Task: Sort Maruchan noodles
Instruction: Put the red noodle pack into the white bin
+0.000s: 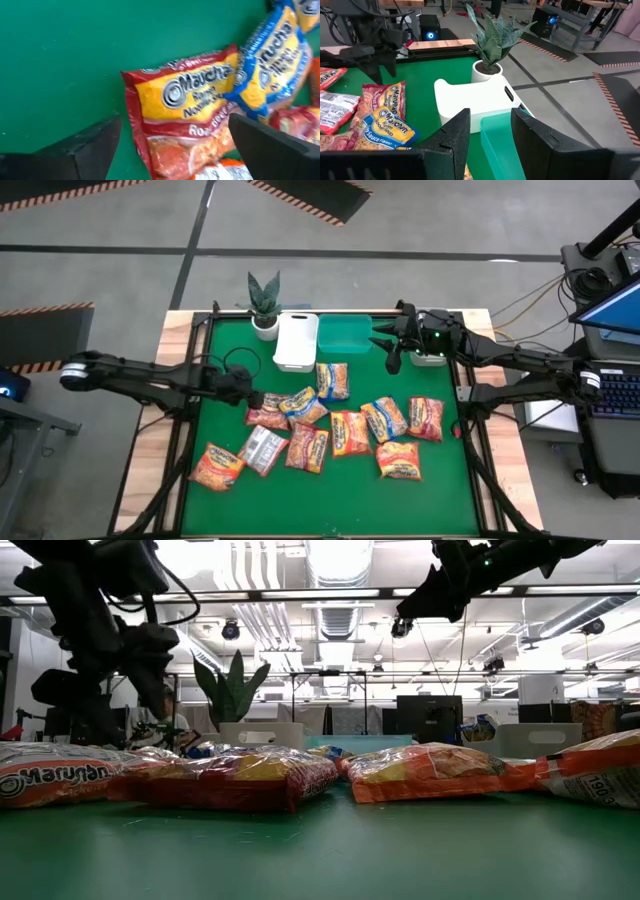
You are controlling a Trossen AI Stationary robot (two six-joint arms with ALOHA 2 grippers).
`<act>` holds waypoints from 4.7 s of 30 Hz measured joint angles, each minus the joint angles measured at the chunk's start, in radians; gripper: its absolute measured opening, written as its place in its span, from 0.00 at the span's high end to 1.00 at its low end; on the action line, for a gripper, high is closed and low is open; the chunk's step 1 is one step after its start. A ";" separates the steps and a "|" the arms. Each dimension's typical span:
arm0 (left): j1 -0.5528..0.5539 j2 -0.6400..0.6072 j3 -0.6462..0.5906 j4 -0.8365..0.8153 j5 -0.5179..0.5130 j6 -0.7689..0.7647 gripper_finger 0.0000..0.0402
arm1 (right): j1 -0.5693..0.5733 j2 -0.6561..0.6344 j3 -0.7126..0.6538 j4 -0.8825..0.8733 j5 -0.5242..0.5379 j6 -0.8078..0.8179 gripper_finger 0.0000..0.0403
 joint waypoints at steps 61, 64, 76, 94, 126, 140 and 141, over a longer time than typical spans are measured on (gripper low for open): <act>-0.028 0.223 0.356 -0.232 -0.295 0.432 0.99 | 0.000 0.000 -0.001 -0.030 0.000 0.011 0.67; -0.057 0.225 0.433 -0.192 -0.334 0.627 0.99 | 0.000 0.000 -0.001 -0.030 0.000 0.011 0.67; -0.030 0.268 0.495 0.093 -0.417 1.124 0.99 | 0.000 0.000 -0.001 -0.029 0.000 0.010 0.67; -0.004 0.229 0.494 0.098 -0.520 1.061 0.99 | 0.000 0.000 -0.002 -0.029 0.000 0.009 0.67; -0.147 0.007 0.199 1.133 -0.519 1.305 0.99 | 0.000 0.000 -0.002 -0.024 0.000 -0.015 0.67; -0.146 -0.048 0.136 1.203 -0.524 1.295 0.99 | 0.000 0.000 -0.002 -0.024 0.000 -0.016 0.67; -0.146 -0.051 0.136 1.203 -0.524 1.295 0.99 | 0.000 0.000 -0.002 -0.024 0.000 -0.016 0.67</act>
